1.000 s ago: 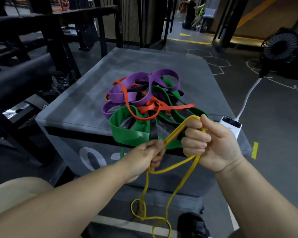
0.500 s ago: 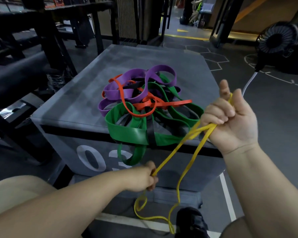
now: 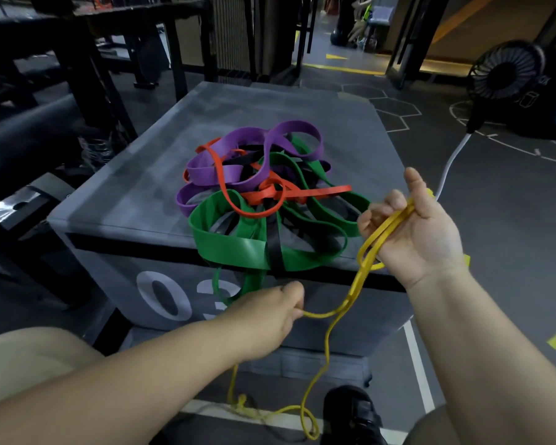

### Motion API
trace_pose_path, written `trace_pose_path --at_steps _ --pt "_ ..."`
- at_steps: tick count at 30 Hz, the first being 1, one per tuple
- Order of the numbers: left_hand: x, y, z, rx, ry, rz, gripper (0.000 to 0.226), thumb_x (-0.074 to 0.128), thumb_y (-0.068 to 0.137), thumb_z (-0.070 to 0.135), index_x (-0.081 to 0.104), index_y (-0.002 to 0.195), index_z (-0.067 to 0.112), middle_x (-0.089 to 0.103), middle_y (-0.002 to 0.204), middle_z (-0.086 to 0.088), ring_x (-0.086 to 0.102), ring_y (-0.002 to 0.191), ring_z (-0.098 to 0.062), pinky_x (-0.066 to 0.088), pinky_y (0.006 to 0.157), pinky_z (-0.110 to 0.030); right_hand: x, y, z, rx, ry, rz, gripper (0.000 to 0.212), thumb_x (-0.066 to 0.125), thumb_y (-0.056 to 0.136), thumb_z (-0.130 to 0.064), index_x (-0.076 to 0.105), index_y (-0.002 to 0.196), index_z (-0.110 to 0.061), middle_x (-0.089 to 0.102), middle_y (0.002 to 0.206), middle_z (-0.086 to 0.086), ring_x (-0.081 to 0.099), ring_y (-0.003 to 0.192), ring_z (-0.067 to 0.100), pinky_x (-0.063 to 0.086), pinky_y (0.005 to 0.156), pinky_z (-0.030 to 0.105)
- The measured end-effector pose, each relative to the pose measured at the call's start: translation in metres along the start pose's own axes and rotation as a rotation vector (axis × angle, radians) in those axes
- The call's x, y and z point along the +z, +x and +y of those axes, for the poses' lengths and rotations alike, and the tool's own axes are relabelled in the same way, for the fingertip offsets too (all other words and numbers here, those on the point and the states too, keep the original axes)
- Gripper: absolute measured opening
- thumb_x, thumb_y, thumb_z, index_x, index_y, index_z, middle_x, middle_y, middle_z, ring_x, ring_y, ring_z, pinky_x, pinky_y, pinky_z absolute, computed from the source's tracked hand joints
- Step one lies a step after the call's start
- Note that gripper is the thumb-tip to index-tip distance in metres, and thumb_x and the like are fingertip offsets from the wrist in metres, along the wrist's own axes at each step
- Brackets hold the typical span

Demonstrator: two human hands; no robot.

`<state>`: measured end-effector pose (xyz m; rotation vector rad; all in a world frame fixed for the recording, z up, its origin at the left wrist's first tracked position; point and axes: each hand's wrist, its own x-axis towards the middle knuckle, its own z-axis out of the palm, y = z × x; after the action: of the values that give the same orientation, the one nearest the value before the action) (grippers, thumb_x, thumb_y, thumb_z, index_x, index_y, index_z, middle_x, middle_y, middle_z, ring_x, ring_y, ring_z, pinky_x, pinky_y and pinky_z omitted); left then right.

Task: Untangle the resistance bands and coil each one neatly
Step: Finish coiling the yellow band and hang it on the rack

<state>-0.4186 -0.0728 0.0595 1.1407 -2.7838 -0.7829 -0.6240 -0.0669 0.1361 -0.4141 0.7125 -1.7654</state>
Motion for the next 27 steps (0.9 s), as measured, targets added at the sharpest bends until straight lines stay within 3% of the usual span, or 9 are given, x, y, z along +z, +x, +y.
trace_pose_path --at_steps 3,7,10,12,14,19,21,23,27 --pt "-0.006 0.0 -0.002 0.261 -0.016 0.092 0.018 0.045 0.099 0.034 0.057 0.105 0.021 0.051 0.1 0.005 0.052 0.093 -0.018 0.045 0.079 -0.038 0.0 -0.002 0.012 0.07 -0.199 -0.031 0.015 0.041 0.103 -0.038 0.054 0.103 -0.03 0.043 0.06 -0.002 0.043 0.054 0.014 0.046 0.067 0.033" --pt "-0.011 0.0 -0.008 0.389 -0.205 0.298 0.023 0.053 0.09 0.042 0.067 0.099 0.026 0.047 0.096 0.015 0.052 0.087 -0.002 0.044 0.074 -0.026 0.003 -0.014 0.039 0.213 -0.484 -0.159 0.026 0.034 0.104 -0.041 0.054 0.102 -0.026 0.05 0.062 0.005 0.049 0.055 0.017 0.052 0.06 0.035" --pt "-0.016 0.001 -0.011 0.419 -0.226 0.398 0.018 0.059 0.085 0.041 0.068 0.095 0.029 0.049 0.089 0.018 0.048 0.087 0.009 0.043 0.076 -0.017 0.005 -0.022 0.058 0.299 -0.601 -0.233 0.026 0.032 0.104 -0.039 0.052 0.101 -0.022 0.045 0.061 0.008 0.041 0.051 0.021 0.034 0.051 0.032" --pt "-0.02 0.0 -0.009 0.373 -0.242 0.431 0.016 0.066 0.079 0.041 0.063 0.091 0.031 0.058 0.085 0.013 0.053 0.082 0.003 0.046 0.073 -0.022 0.006 -0.027 0.068 0.339 -0.679 -0.256 0.025 0.033 0.105 -0.036 0.052 0.1 -0.02 0.043 0.06 0.008 0.041 0.051 0.021 0.032 0.05 0.033" --pt "-0.021 -0.003 -0.007 0.255 -0.287 0.444 0.025 0.075 0.072 0.04 0.054 0.08 0.032 0.059 0.078 0.012 0.055 0.077 -0.004 0.046 0.069 -0.028 0.006 -0.03 0.077 0.366 -0.695 -0.251 0.023 0.036 0.105 -0.031 0.051 0.097 -0.016 0.049 0.065 0.008 0.05 0.056 0.019 0.043 0.051 0.031" --pt "-0.019 -0.004 -0.009 0.144 -0.313 0.529 0.051 0.085 0.065 0.028 0.035 0.068 0.034 0.046 0.068 0.012 0.045 0.065 -0.003 0.037 0.057 -0.023 0.004 -0.028 0.084 0.395 -0.793 -0.219 0.021 0.04 0.105 -0.029 0.05 0.104 -0.011 0.052 0.085 0.014 0.051 0.082 0.029 0.042 0.077 0.043" --pt "-0.021 -0.003 -0.01 0.165 -0.302 0.529 0.054 0.085 0.062 0.021 0.033 0.064 0.034 0.041 0.067 0.013 0.042 0.065 0.002 0.029 0.054 -0.015 0.006 -0.03 0.085 0.428 -0.837 -0.223 0.021 0.04 0.105 -0.028 0.051 0.104 -0.01 0.056 0.076 0.012 0.056 0.067 0.022 0.045 0.066 0.037" --pt "-0.022 -0.003 -0.01 0.161 -0.313 0.531 0.055 0.085 0.062 0.017 0.033 0.062 0.035 0.042 0.067 0.014 0.044 0.067 0.008 0.029 0.055 -0.01 0.009 -0.034 0.087 0.451 -0.872 -0.221 0.018 0.039 0.105 -0.025 0.049 0.102 -0.01 0.051 0.066 0.006 0.046 0.052 0.015 0.039 0.053 0.03" --pt "-0.021 0.001 -0.012 0.138 -0.561 0.488 0.044 0.081 0.07 0.011 0.041 0.069 0.03 0.046 0.064 0.015 0.042 0.055 0.0 0.034 0.056 -0.015 0.009 -0.032 0.084 0.491 -0.828 -0.186 0.024 0.038 0.105 -0.033 0.045 0.097 -0.011 0.044 0.054 0.003 0.036 0.043 0.014 0.032 0.046 0.029"
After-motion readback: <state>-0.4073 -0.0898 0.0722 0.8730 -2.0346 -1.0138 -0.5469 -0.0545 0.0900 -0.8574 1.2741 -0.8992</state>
